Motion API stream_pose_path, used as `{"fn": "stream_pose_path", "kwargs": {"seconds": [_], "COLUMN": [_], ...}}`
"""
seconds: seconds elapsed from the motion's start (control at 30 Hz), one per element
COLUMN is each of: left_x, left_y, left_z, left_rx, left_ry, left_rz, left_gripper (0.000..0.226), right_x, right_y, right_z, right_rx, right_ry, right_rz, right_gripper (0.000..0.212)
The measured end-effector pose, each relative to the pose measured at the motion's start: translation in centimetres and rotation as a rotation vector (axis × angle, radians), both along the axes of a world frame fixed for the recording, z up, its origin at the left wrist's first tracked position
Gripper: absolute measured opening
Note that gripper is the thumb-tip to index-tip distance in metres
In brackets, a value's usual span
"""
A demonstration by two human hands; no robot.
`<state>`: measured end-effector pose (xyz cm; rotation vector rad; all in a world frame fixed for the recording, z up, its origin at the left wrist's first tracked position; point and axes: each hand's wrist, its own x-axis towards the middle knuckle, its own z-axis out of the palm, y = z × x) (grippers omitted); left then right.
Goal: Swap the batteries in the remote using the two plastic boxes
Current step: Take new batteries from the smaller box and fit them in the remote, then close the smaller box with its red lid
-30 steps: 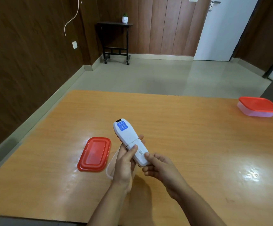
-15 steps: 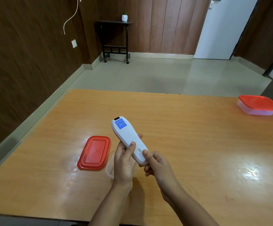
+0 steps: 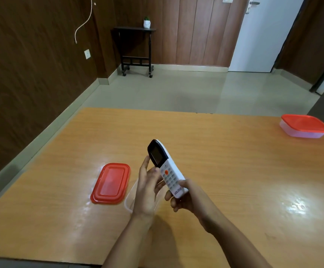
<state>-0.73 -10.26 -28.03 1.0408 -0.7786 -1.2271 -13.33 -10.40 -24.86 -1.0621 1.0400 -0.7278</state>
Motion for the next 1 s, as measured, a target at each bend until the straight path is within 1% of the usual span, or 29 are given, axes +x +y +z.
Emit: {"fn": "stream_pose_path", "kwargs": {"seconds": [0.07, 0.17, 0.27, 0.3, 0.33, 0.4, 0.47, 0.53, 0.63, 0.73, 0.8, 0.87, 0.93, 1.0], "left_x": [0.0, -0.2, -0.3, -0.3, -0.3, -0.3, 0.1, 1.0, 3.4, 6.3, 8.0, 9.3, 10.1, 10.5], "left_y": [0.1, -0.1, -0.2, -0.2, -0.3, -0.3, -0.2, -0.2, -0.3, -0.4, -0.2, 0.1, 0.6, 0.9], "left_z": [0.2, -0.4, -1.0, -1.2, -1.3, -1.3, -1.0, -0.7, -0.4, -0.9, -1.4, -2.2, -2.8, -2.9], "left_rx": [-0.011, -0.016, -0.028, -0.030, -0.026, -0.028, -0.061, -0.098, -0.081, 0.064, 0.204, 0.360, 0.477, 0.515], "left_ry": [0.012, -0.041, -0.155, -0.174, -0.180, -0.203, -0.301, -0.456, -0.713, -0.944, -1.114, -1.282, -1.387, -1.434], "left_rz": [0.042, 0.121, 0.172, 0.174, 0.170, 0.152, 0.168, 0.238, 0.388, 0.448, 0.389, 0.267, 0.151, 0.109], "left_gripper": [0.055, 0.065, 0.068, 0.068, 0.067, 0.061, 0.050, 0.046, 0.041, 0.040, 0.043, 0.044, 0.045, 0.049], "right_x": [-0.3, -0.3, -0.2, -0.2, -0.1, -0.2, -0.5, -1.1, -2.1, -2.4, -2.3, -2.3, -2.4, -2.5], "right_y": [0.0, 0.4, 0.6, 0.6, 0.5, 0.3, -0.2, -0.9, -1.5, -1.5, -1.3, -1.1, -1.2, -1.2], "right_z": [-0.4, -1.3, -2.3, -2.4, -2.5, -2.7, -2.9, -3.3, -3.9, -4.4, -4.6, -4.7, -4.6, -4.3], "right_rx": [-0.064, -0.259, -0.517, -0.569, -0.589, -0.575, -0.578, -0.592, -0.509, -0.462, -0.444, -0.448, -0.453, -0.460], "right_ry": [0.078, 0.219, 0.521, 0.583, 0.597, 0.575, 0.624, 0.790, 1.057, 1.160, 1.179, 1.202, 1.215, 1.204], "right_rz": [0.024, 0.062, 0.044, 0.022, 0.000, -0.043, -0.080, -0.088, 0.013, 0.095, 0.117, 0.123, 0.124, 0.133], "right_gripper": [0.028, 0.032, 0.056, 0.058, 0.056, 0.047, 0.043, 0.051, 0.057, 0.055, 0.055, 0.058, 0.071, 0.084]}}
